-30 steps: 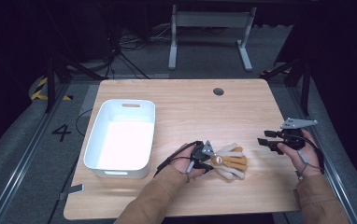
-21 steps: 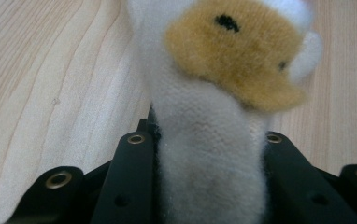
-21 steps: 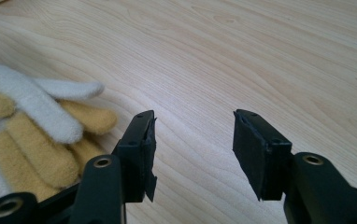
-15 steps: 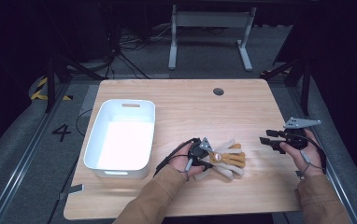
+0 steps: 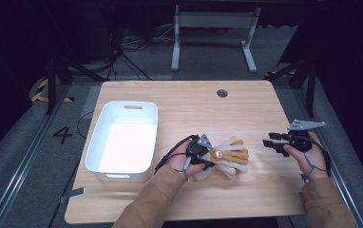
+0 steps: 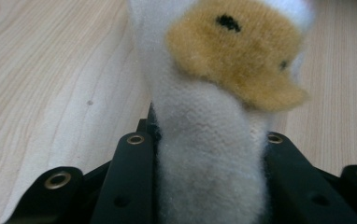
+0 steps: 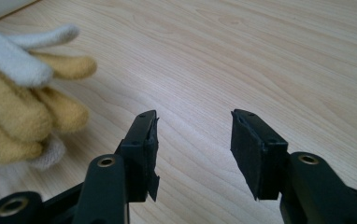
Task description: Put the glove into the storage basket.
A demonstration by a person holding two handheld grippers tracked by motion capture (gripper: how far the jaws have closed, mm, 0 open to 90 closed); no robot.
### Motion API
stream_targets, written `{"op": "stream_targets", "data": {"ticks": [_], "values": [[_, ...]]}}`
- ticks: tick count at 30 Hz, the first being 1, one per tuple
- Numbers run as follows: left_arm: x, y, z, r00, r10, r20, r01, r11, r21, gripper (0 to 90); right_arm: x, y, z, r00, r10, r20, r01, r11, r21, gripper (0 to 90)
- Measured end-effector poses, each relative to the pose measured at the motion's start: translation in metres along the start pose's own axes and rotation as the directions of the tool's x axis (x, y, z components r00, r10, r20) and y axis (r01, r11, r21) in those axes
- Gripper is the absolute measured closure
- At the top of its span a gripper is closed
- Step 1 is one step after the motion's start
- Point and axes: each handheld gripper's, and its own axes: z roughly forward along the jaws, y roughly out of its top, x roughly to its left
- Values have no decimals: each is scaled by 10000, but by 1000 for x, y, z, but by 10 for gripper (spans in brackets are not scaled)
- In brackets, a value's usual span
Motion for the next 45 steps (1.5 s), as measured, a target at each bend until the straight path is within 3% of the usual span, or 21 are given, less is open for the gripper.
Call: {"op": "stream_targets", "data": {"ticks": [5,10,19,26,32,34,35,36,37,38,40,41,42,43,45], "values": [[1,4,-8,9993,-368,-78,367,9993,-92,698,3,0,2,10000,7,-26,-7,9999,133,523],[2,7,-13,9988,-456,-163,457,9990,28,697,5,2,3,9999,-84,-72,85,9998,174,527],[8,12,-19,9938,-1091,-193,1089,9940,-75,696,9,3,9,9996,-136,-266,145,9992,370,535],[11,23,-31,9896,-1329,-551,1345,9905,272,696,11,6,20,9991,-120,-418,152,9970,761,541],[15,26,-41,9839,-1526,-931,1589,9852,650,696,6,15,29,9991,171,-399,-131,9950,994,553],[17,26,-45,9782,-1744,-1125,1830,9806,709,695,5,17,32,9991,222,-357,-181,9937,1102,555],[18,27,-49,9703,-1953,-1428,2077,9751,776,695,5,19,38,9994,181,-302,-139,9907,1355,566],[18,27,-49,9703,-1953,-1428,2077,9751,776,695,6,21,41,9992,188,-353,-136,9896,1432,567],[19,28,-53,9633,-2138,-1624,2300,9692,881,695,6,22,44,9990,217,-384,-159,9891,1465,567],[19,28,-53,9633,-2138,-1624,2300,9692,881,695,6,22,44,9990,217,-384,-159,9891,1465,567],[21,30,-57,9563,-2342,-1751,2526,9633,913,695,7,25,47,9986,204,-479,-129,9884,1516,569],[23,32,-61,9499,-2507,-1869,2717,9575,966,695,7,29,50,9989,158,-447,-85,9875,1574,568],[23,32,-61,9499,-2507,-1869,2717,9575,966,695,7,30,52,9989,104,-454,-30,9871,1600,569],[25,34,-63,9445,-2608,-1997,2848,9531,1021,695,8,32,53,9989,89,-462,-12,9865,1635,569],[26,35,-64,9408,-2681,-2073,2934,9505,1019,695,8,33,55,9987,36,-514,51,9859,1671,570]]}}
